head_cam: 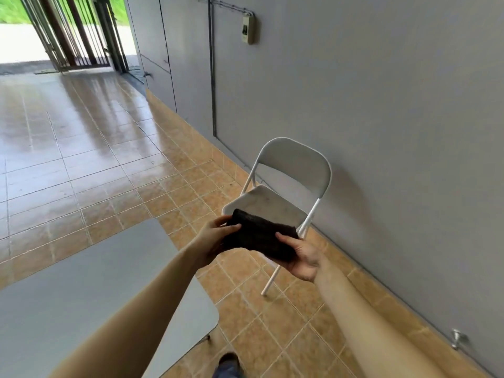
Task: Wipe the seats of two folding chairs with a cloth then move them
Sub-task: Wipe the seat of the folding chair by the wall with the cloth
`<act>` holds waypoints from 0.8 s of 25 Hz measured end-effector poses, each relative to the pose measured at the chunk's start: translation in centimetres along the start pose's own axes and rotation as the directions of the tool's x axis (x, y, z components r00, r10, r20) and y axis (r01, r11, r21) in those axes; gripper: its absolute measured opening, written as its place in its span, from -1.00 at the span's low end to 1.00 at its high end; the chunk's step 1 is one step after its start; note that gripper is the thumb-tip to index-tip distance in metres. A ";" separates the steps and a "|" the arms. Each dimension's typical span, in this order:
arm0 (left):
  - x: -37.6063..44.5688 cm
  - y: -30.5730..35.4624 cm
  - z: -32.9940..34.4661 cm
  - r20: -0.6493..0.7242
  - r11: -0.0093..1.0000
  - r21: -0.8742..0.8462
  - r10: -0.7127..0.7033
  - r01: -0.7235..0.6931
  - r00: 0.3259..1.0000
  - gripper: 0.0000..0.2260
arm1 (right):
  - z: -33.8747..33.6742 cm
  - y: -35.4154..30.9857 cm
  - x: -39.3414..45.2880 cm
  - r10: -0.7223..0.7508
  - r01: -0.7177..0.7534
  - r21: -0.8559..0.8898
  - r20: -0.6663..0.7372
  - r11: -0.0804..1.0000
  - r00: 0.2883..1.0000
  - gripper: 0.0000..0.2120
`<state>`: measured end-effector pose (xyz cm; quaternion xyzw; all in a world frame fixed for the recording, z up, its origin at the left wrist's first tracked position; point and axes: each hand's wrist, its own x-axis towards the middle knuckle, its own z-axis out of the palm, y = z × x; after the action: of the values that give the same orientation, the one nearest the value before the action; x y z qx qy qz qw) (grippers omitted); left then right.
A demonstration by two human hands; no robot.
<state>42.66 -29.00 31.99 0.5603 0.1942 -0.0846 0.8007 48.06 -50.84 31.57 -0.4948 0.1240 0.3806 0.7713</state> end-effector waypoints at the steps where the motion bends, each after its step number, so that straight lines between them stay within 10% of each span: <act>1: 2.3 0.0 0.6 0.000 1.000 -0.010 -0.013 0.013 1.000 -0.58 | -0.9 -1.1 1.5 0.011 -0.011 0.000 -0.010 1.000 1.000 -0.77; 12: 24.3 -2.1 3.8 -0.136 0.932 0.227 -0.258 0.284 0.956 -0.68 | -10.8 -11.4 19.3 0.244 -0.266 -0.090 -0.198 0.960 0.949 -0.76; 20: 32.6 -9.0 3.3 -0.417 0.517 0.736 -0.164 0.438 0.894 -0.59 | -17.5 -13.2 38.3 0.137 -0.256 -0.540 -0.250 0.802 0.958 -0.73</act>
<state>69.89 -32.59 11.97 0.8269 0.3453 -0.2188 0.3861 86.67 -50.95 10.30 -0.7213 0.1322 0.4271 0.5289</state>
